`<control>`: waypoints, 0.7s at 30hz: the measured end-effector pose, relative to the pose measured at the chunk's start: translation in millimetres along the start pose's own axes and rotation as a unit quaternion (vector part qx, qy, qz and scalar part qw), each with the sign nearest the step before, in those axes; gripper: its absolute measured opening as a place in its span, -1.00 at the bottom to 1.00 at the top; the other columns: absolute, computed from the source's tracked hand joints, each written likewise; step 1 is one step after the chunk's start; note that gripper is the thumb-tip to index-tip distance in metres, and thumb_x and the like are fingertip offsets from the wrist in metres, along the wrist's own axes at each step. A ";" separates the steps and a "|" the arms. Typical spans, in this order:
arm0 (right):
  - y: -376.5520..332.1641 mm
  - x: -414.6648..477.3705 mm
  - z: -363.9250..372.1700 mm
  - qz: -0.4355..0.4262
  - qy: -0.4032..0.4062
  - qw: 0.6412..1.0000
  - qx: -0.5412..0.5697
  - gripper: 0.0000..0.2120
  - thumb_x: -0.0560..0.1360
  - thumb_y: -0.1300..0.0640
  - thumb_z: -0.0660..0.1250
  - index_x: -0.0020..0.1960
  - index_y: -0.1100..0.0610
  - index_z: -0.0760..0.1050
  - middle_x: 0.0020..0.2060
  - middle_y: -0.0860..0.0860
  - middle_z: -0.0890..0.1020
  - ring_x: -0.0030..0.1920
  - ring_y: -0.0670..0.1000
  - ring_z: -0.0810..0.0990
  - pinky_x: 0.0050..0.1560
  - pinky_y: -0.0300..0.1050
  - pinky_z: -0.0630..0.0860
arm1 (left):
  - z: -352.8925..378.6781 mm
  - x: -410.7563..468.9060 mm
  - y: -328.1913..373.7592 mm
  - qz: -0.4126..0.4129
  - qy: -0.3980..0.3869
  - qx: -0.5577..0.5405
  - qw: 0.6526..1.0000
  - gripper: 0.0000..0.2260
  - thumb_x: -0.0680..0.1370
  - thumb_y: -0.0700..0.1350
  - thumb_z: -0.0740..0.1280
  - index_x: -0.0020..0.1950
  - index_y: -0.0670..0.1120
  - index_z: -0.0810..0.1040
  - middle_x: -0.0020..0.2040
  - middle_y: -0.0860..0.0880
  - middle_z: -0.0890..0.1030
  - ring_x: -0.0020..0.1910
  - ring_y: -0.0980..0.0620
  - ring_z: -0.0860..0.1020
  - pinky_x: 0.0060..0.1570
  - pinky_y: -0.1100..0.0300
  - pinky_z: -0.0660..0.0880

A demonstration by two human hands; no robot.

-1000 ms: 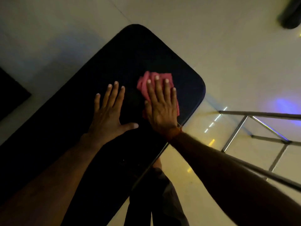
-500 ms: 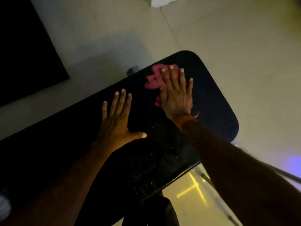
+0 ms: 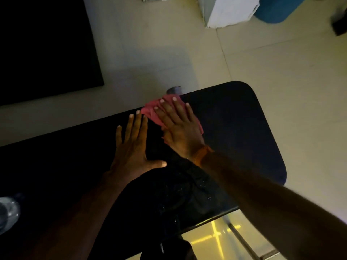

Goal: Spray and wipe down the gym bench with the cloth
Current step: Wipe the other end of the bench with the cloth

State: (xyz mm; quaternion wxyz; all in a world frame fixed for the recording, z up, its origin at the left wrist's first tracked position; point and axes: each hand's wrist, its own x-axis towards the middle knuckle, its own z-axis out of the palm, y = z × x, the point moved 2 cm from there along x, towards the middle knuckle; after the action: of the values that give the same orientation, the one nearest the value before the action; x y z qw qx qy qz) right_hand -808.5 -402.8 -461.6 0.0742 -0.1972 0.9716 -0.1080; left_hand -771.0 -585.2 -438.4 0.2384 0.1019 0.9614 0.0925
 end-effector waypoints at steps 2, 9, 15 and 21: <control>28.0 4.3 -5.7 -0.024 0.000 0.999 -0.025 -0.41 0.67 -0.06 0.08 0.68 -0.04 0.06 0.68 0.01 0.10 0.68 0.15 -0.04 0.63 0.34 -0.05 | 1.6 -8.8 -1.9 -0.013 0.000 -0.008 1.000 0.35 0.17 0.62 0.30 0.67 -0.06 -0.26 0.67 -0.03 -0.35 0.63 -0.01 -0.37 0.57 -0.24 -0.21; -13.2 -55.0 8.4 0.010 0.004 1.000 0.015 -0.38 0.67 -0.02 0.05 0.69 0.04 0.01 0.69 0.03 0.01 0.68 0.18 -0.10 0.62 0.32 0.01 | 5.1 -38.6 -10.0 -0.011 -0.023 -0.009 1.000 0.37 0.18 0.61 0.36 0.67 -0.06 -0.27 0.65 -0.06 -0.39 0.62 -0.06 -0.39 0.57 -0.28 -0.23; -1.1 -93.9 6.3 0.186 0.035 0.982 0.028 -0.41 0.71 -0.01 0.02 0.70 -0.03 -0.07 0.69 -0.04 -0.07 0.69 0.11 -0.14 0.64 0.32 -0.02 | 17.9 -61.0 -2.2 0.019 -0.035 0.008 0.999 0.38 0.17 0.61 0.36 0.67 -0.04 -0.30 0.65 -0.13 -0.37 0.62 -0.14 -0.39 0.54 -0.32 -0.25; -26.8 -155.4 19.7 0.053 -0.011 0.997 -0.048 -0.31 0.67 -0.06 0.12 0.69 -0.06 -0.13 0.69 -0.05 -0.10 0.68 0.12 -0.14 0.63 0.33 -0.03 | 30.3 -82.5 -5.8 0.063 -0.050 0.023 0.996 0.38 0.19 0.59 0.38 0.65 -0.02 -0.37 0.63 -0.14 -0.42 0.61 -0.16 -0.42 0.55 -0.33 -0.26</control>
State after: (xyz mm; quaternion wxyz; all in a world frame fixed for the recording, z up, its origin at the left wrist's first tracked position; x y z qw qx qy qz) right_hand -653.3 -368.5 -458.4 0.0807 -0.1495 0.9839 -0.0555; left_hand -686.0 -606.6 -429.8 0.2770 0.1726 0.9418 0.0801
